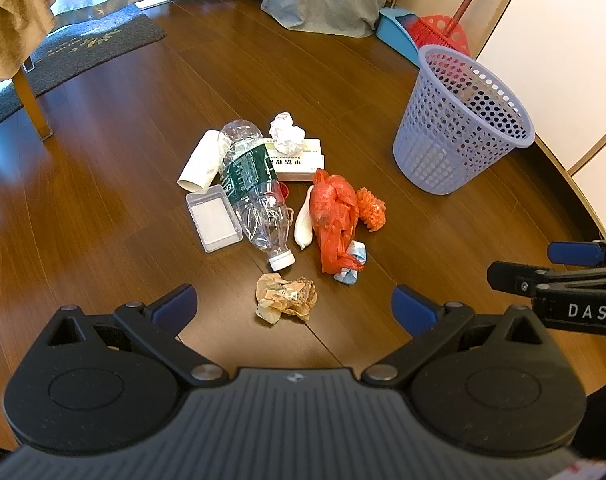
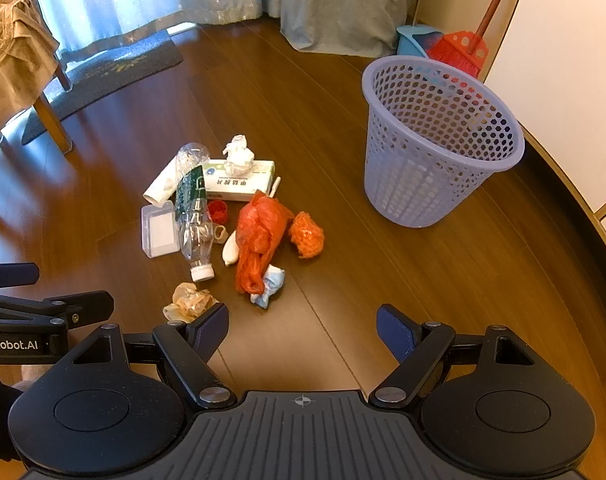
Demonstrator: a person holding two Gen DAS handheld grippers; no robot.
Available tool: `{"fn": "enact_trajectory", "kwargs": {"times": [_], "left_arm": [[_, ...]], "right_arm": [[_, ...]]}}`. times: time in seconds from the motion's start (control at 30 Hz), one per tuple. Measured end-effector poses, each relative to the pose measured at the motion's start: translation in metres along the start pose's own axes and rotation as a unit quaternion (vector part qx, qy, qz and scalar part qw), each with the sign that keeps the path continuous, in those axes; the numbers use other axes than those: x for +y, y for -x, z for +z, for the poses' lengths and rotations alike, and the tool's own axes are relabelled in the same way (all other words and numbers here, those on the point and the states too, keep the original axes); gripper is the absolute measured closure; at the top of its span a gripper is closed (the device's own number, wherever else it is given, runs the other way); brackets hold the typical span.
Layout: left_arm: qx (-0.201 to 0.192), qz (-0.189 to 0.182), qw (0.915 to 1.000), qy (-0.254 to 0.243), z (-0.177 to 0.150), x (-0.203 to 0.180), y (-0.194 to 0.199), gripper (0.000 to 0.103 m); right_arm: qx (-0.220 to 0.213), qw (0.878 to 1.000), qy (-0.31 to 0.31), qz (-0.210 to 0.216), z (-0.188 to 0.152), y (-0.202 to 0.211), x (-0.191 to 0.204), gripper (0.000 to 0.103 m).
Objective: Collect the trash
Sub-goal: 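Move the right tool toward the lavender wastebasket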
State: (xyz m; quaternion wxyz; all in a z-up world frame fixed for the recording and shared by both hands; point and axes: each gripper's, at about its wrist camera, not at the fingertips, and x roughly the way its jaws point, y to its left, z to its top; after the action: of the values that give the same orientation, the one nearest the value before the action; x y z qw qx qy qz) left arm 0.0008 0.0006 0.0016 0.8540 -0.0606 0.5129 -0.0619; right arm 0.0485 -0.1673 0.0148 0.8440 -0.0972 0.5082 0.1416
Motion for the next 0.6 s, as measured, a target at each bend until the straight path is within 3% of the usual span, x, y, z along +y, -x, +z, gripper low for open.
{"fn": "enact_trajectory", "kwargs": {"times": [0.37, 0.6], "left_arm": [[-0.022, -0.012, 0.9995, -0.017, 0.024, 0.01, 0.015, 0.002], [-0.03, -0.023, 0.9973, -0.063, 0.037, 0.005, 0.022, 0.002]], "right_arm": [[-0.007, 1.0, 0.021, 0.019, 0.009, 0.007, 0.003, 0.024], [-0.018, 0.997, 0.071, 0.014, 0.019, 0.013, 0.0, 0.024]]}}
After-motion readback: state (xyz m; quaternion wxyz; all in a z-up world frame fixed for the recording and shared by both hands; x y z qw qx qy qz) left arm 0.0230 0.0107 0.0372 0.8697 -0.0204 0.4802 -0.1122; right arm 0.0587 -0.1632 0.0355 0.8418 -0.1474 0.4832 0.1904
